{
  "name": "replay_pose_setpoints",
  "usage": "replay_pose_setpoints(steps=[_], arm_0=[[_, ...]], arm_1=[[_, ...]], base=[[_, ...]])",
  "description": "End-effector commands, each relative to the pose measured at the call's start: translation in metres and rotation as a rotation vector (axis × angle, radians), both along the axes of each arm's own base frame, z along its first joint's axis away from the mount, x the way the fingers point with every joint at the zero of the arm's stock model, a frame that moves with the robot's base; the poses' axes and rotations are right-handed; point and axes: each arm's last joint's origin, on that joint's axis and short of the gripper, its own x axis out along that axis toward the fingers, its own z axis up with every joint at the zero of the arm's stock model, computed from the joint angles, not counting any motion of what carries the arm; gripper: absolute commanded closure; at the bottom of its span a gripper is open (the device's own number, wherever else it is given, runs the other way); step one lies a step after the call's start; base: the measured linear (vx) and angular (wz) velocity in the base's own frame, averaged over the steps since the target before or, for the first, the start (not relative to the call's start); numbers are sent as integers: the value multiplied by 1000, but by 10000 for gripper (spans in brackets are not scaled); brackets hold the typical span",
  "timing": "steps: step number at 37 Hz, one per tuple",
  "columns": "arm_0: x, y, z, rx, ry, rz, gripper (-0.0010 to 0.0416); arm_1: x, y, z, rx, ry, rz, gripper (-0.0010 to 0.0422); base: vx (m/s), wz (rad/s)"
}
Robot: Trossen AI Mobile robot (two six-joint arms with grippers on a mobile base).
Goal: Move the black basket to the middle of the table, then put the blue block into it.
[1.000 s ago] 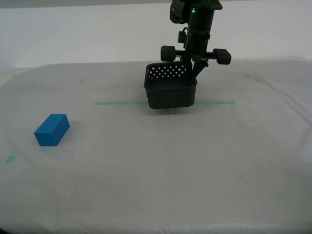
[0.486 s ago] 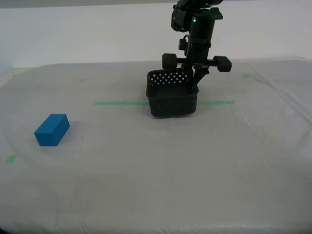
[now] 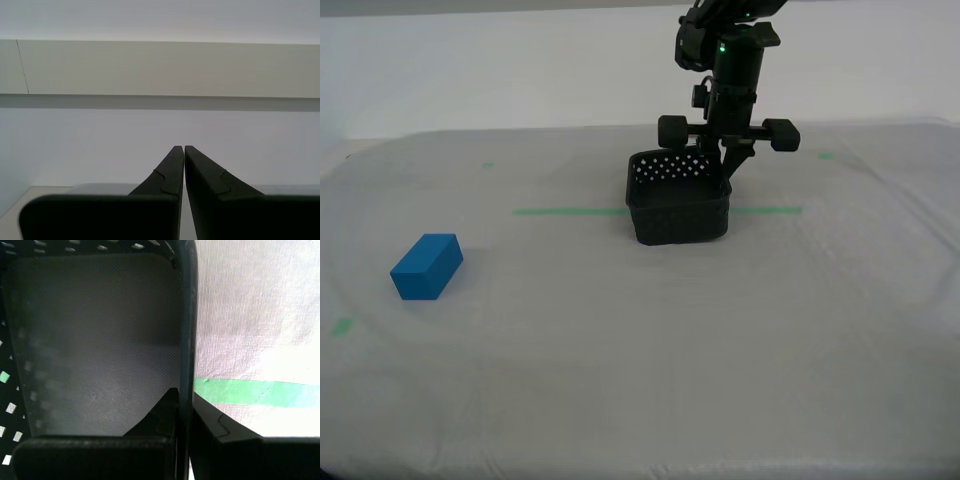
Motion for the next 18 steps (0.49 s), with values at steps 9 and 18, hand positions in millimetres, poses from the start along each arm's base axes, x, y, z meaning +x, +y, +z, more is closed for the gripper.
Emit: replay_pose_setpoints(steps=[9, 18], arm_0=[[1, 0, 1, -17, -19, -6, 315], [1, 0, 1, -17, -24, 6, 224]], arm_1=[[0, 0, 1, 2, -6, -2, 412], [0, 0, 1, 2, -6, -2, 412]], base=[[0, 0], [0, 0]])
